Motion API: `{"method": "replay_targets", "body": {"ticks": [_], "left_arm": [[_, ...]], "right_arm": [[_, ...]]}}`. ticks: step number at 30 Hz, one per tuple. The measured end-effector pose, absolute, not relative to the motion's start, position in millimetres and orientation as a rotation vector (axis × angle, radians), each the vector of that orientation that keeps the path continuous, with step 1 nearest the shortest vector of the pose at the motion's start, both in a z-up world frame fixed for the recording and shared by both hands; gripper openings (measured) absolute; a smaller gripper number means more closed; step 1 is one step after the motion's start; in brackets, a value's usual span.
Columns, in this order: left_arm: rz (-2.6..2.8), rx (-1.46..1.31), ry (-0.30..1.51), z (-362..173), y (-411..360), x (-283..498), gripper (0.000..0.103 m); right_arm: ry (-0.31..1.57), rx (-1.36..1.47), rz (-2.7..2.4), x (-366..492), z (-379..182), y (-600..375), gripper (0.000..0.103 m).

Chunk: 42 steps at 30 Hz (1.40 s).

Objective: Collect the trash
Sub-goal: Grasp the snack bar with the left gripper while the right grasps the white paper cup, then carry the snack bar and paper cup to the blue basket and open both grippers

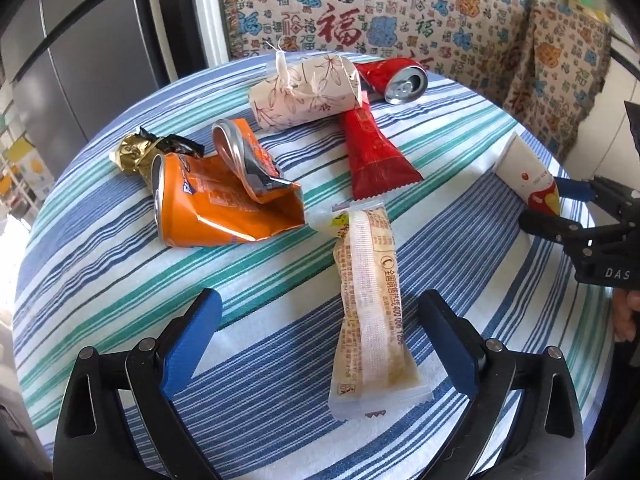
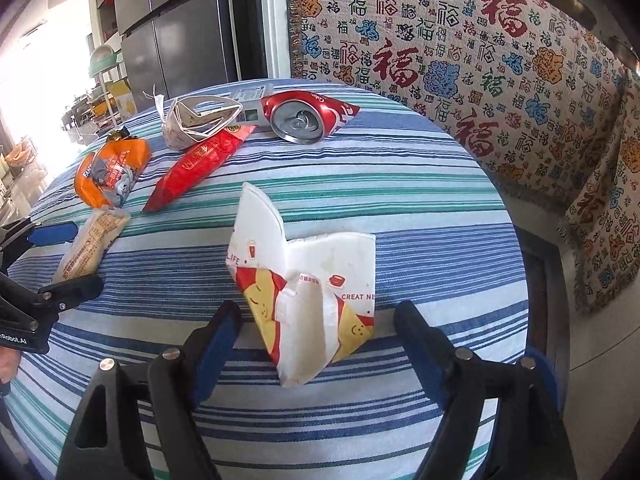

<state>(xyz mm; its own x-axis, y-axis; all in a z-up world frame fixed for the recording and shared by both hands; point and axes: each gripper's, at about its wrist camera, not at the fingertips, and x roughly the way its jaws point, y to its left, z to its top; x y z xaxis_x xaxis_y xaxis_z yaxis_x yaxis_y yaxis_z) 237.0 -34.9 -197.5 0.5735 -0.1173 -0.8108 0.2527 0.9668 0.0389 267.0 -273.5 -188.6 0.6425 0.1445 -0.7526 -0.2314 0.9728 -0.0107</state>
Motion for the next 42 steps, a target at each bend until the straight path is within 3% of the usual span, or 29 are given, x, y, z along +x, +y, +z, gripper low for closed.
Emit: {"method": "replay_targets", "body": {"ticks": [7, 10, 12, 13, 14, 15, 18, 29, 42], "left_arm": [[-0.219, 0.156, 0.935, -197, -35, 236, 0.099], [-0.233, 0.156, 0.927, -196, -37, 234, 0.093], [-0.263, 0.167, 0.908, -193, -42, 228, 0.078], [-0.279, 0.173, 0.899, -191, -46, 225, 0.061], [-0.295, 0.181, 0.889, -190, -51, 221, 0.035], [-0.303, 0.194, 0.883, -189, -56, 218, 0.021], [-0.286, 0.257, 0.857, -187, -68, 211, 0.018], [-0.473, 0.055, 0.88, -175, -97, 211, 0.017], [-0.608, 0.096, 0.859, -155, -174, 194, 0.016]], "right_arm": [[0.847, -0.11, 0.214, 267, -189, -273, 0.084], [0.845, -0.114, 0.21, 267, -189, -272, 0.083], [0.843, -0.111, 0.199, 267, -189, -273, 0.078], [0.838, -0.101, 0.189, 267, -188, -274, 0.074], [0.834, -0.097, 0.183, 267, -186, -275, 0.055], [0.843, -0.093, 0.183, 268, -185, -276, 0.048], [0.852, -0.065, 0.189, 267, -184, -279, 0.046], [0.843, -0.041, 0.181, 239, -171, -309, 0.046], [0.821, 0.038, 0.031, 195, -153, -412, 0.046]]}}
